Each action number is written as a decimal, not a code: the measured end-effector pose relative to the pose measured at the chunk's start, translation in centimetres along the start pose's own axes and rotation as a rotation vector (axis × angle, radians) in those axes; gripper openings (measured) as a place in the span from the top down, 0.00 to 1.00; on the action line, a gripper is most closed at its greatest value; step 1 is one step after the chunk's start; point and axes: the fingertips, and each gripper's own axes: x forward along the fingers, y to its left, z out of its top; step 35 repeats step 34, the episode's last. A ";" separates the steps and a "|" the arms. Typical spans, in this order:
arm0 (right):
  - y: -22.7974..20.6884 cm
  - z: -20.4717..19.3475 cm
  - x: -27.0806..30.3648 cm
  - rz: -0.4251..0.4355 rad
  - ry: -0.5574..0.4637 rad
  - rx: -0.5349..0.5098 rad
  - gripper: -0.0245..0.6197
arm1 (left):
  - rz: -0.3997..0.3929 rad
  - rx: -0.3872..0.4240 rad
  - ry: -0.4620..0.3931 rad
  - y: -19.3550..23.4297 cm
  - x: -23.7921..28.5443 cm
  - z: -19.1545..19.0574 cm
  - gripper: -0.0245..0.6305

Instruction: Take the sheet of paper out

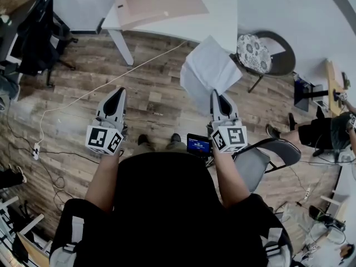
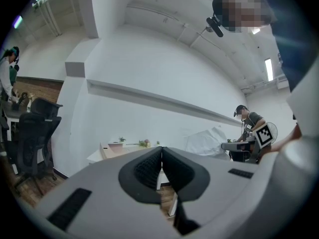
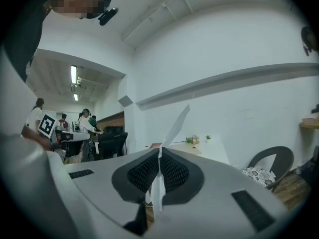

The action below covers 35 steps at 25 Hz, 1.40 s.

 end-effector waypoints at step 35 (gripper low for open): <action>-2.9 -1.1 -2.1 0.058 0.013 0.009 0.94 | 0.089 -0.012 -0.005 -3.9 -1.2 -0.5 0.96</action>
